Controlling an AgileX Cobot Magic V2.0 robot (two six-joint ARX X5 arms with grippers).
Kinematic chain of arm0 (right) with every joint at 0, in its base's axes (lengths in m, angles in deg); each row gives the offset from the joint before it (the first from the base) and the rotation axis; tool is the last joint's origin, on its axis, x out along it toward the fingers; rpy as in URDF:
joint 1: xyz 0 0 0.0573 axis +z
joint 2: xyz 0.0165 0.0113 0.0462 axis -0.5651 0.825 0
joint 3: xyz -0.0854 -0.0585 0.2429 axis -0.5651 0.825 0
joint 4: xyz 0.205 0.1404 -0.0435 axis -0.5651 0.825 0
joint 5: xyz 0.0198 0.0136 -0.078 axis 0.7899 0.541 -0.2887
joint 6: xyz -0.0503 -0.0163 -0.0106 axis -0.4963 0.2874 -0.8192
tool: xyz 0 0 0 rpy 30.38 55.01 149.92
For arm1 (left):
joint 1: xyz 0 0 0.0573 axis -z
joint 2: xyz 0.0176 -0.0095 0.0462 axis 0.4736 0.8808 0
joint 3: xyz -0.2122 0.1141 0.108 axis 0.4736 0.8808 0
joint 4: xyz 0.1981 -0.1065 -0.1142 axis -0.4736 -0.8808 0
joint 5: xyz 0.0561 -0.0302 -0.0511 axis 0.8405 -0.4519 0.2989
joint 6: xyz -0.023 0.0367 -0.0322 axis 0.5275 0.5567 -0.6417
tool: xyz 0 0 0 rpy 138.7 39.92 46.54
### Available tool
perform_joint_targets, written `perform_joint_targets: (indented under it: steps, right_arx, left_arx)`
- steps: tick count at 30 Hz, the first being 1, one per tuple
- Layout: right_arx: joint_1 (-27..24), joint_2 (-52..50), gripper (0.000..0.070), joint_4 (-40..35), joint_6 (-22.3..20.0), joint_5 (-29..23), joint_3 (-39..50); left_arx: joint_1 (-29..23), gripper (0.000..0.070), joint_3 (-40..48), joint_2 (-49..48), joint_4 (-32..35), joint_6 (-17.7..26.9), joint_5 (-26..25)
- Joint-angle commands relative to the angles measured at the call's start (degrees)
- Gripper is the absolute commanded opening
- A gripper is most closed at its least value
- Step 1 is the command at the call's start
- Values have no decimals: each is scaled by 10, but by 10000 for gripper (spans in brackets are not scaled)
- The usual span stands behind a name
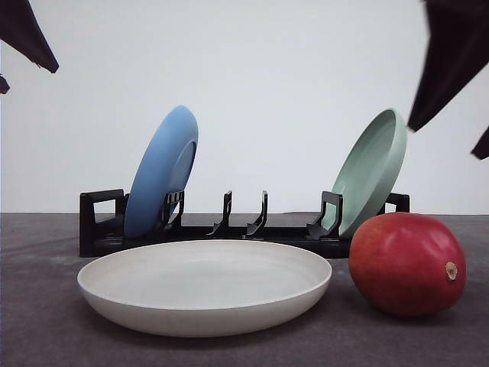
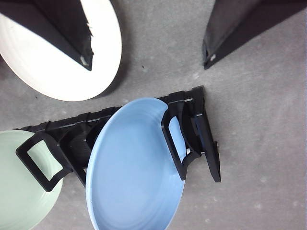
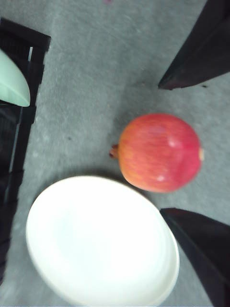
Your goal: Place pomegranate in white plate
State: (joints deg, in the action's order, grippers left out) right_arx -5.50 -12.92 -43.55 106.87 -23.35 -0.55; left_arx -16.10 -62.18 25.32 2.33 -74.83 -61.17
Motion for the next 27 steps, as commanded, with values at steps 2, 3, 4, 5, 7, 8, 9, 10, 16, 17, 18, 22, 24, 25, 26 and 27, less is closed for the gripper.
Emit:
perform_joint_targets:
  steps: [2, 3, 4, 5, 7, 8, 9, 10, 16, 17, 18, 22, 24, 25, 26, 27]
  right_arx:
    - [20, 41, 547, -5, 6, -17, -22]
    - [25, 56, 554, -6, 6, -24, -26]
    - [31, 69, 555, -7, 6, -31, -30]
    - [35, 81, 556, -12, 6, -35, -30]
    - [42, 105, 557, -24, 7, -39, -30]
    - [44, 116, 558, -28, 6, -39, -30]
    - [45, 127, 561, -32, 6, -39, -30]
    - [46, 138, 564, -37, 6, -39, -30]
    - [47, 192, 581, -59, 7, -36, -30]
    - [47, 199, 581, -61, 7, -34, -30]
    - [47, 204, 582, -63, 7, -33, -30]
    - [47, 226, 581, -66, 7, -25, -30]
    - [47, 235, 580, -67, 8, -13, -30]
    - [47, 238, 580, -68, 8, -12, -30]
    - [47, 242, 580, -69, 8, -11, -30]
    - [47, 244, 579, -69, 8, -9, -30]
  left_arx:
    - [1, 430, -2, 3, 4, 10, -1]
    - [1, 430, -2, 3, 4, 10, -1]
    - [1, 429, -2, 3, 4, 10, -1]
    - [1, 429, -2, 3, 4, 10, -1]
    - [1, 429, -2, 3, 4, 11, -1]
    - [1, 429, -2, 3, 4, 11, -1]
    - [1, 429, -2, 3, 4, 11, -1]
    - [1, 429, -2, 3, 4, 11, -1]
    - [1, 429, -2, 3, 4, 15, -1]
    - [1, 429, -2, 3, 4, 15, -1]
    - [1, 429, -2, 3, 4, 15, -1]
    - [1, 428, -2, 3, 4, 15, -1]
    - [1, 412, -2, 3, 4, 15, -1]
    - [1, 387, -2, 3, 4, 15, -1]
    - [1, 366, -2, 3, 4, 15, -1]
    - [1, 345, -2, 3, 4, 15, -1]
